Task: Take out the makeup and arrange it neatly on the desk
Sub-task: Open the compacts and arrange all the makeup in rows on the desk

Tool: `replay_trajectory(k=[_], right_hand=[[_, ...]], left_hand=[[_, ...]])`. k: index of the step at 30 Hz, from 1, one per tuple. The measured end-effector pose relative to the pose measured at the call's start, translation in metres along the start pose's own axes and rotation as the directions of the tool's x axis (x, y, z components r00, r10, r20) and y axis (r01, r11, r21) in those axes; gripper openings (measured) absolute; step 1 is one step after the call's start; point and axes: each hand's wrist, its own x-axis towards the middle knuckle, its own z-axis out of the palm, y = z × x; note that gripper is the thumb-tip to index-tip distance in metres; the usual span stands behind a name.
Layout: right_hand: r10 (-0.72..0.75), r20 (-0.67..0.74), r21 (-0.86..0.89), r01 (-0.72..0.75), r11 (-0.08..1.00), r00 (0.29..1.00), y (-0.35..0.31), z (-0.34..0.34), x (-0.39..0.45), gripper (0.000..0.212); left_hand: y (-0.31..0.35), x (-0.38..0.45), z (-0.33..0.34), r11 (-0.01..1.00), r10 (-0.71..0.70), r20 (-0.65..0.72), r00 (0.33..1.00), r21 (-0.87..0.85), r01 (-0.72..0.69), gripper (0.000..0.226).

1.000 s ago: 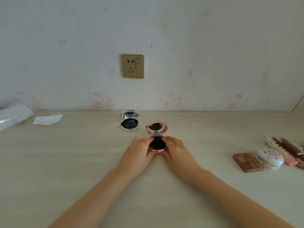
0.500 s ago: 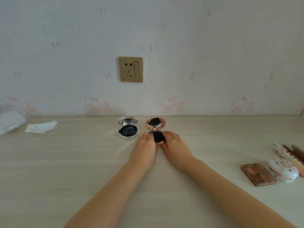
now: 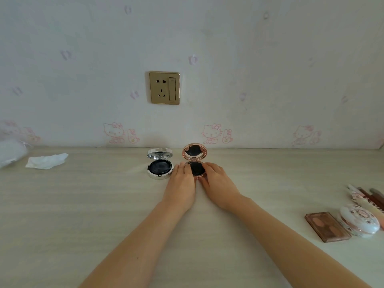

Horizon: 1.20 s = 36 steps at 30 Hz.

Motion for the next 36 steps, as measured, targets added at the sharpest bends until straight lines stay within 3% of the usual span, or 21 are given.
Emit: replay_trajectory(k=[10,16,22,28,36], right_hand=[[0.015,-0.029,0.054,-0.014,0.998,0.999,-0.003,-0.005,-0.009,0.042],[0.04,0.021,0.029,-0.04,0.999,0.999,0.002,-0.024,-0.031,0.053],[0.059,0.023,-0.017,-0.059,0.998,0.998,0.02,-0.066,-0.072,0.052],[0.074,-0.031,-0.099,-0.077,0.992,0.997,0.052,-0.11,-0.119,0.049],[0.164,-0.091,-0.2,-0.18,0.963,0.982,0.108,-0.164,-0.177,0.043]], left_hand=[[0.001,-0.009,-0.007,0.997,0.008,-0.027,1.0,-0.082,-0.01,0.046],[0.006,-0.032,-0.017,0.996,0.07,-0.032,0.997,-0.046,-0.072,0.055],[0.034,-0.056,-0.02,0.984,0.181,-0.096,0.979,0.016,-0.18,0.043],[0.093,-0.072,-0.003,0.938,0.306,-0.094,0.947,-0.138,-0.317,0.035],[0.178,-0.081,0.025,0.864,0.401,-0.033,0.915,-0.319,-0.39,0.033]])
